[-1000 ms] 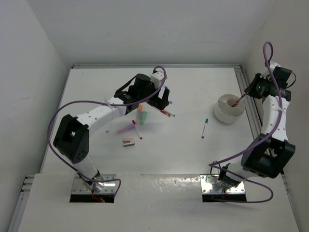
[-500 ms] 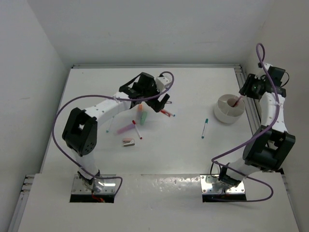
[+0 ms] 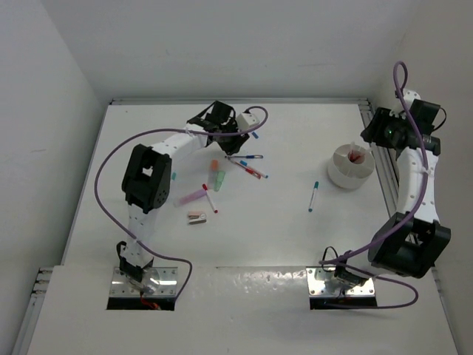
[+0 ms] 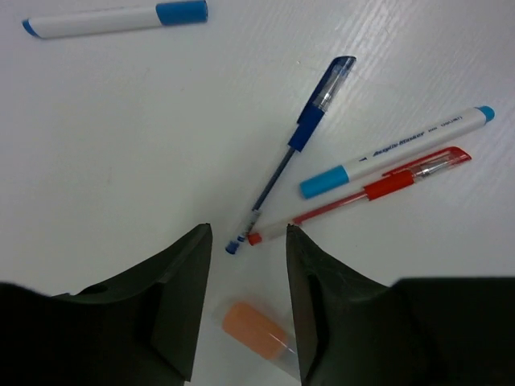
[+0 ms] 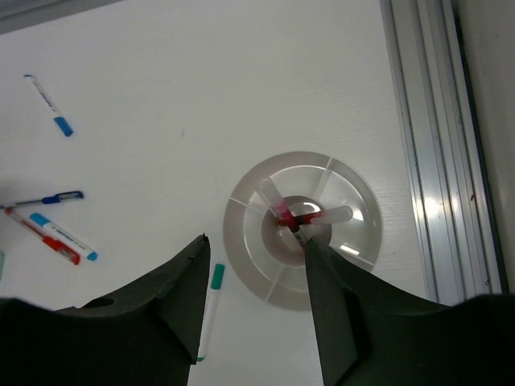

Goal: Sort the stationery into containers
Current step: Place the pen in the storage box, then pick up the pen from the center of the board.

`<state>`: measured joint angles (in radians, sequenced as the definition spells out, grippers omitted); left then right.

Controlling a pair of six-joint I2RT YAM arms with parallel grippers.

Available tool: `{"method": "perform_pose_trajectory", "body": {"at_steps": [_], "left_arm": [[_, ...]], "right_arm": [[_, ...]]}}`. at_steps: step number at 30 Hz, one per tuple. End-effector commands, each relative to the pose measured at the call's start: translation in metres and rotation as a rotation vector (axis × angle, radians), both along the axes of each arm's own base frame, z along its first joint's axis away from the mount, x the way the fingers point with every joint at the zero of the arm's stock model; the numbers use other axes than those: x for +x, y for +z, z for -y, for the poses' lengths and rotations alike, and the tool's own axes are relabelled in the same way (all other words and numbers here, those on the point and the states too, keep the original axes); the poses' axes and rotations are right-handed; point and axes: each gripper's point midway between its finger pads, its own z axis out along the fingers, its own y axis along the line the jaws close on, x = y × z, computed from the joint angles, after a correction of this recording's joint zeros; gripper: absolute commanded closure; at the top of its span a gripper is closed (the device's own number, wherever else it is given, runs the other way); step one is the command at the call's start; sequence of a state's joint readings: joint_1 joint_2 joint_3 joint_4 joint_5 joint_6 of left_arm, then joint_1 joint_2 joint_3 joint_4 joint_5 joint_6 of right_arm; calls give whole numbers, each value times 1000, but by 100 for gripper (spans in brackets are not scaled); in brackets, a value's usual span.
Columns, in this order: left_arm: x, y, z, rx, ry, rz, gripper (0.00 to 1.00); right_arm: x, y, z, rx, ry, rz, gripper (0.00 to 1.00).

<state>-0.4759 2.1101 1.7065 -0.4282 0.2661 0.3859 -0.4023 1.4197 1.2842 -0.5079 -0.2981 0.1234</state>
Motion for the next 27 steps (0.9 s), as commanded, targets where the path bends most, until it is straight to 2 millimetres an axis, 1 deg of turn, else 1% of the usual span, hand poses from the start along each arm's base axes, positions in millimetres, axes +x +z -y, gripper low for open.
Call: {"method": "perform_pose_trajectory", "body": {"at_steps": [1,2,4,5,7,8,15,18,24,27], "left_arm": [[20,20,20,-42,-85,98,53],[22,11,22,-39,-97,86,54],[25,8,27,-44,-115,88,58],[26,1,28,-40,-120,77,58],[28,-3,31,-39,-131,74,62],[27,-9,32,-33,-138,66,63],[29,-25,29,-10,-143,49,66],[29,-31,27,-4,-146,38,69],[23,-47,23,2,-157,-14,74],[20,-52,19,-13,-148,-41,76]], "right_arm": [[-2,26,-19,44,45,68,50],[-3,30,-22,52,54,78,50],[-5,32,-25,61,57,79,50],[-5,32,-26,66,61,79,50],[-7,32,-27,68,64,77,50],[-7,31,-27,69,66,73,50],[-7,20,-25,105,59,48,50],[-6,19,-26,114,59,46,50],[-5,17,-25,118,58,43,50],[-4,16,-23,117,52,41,50]]}}
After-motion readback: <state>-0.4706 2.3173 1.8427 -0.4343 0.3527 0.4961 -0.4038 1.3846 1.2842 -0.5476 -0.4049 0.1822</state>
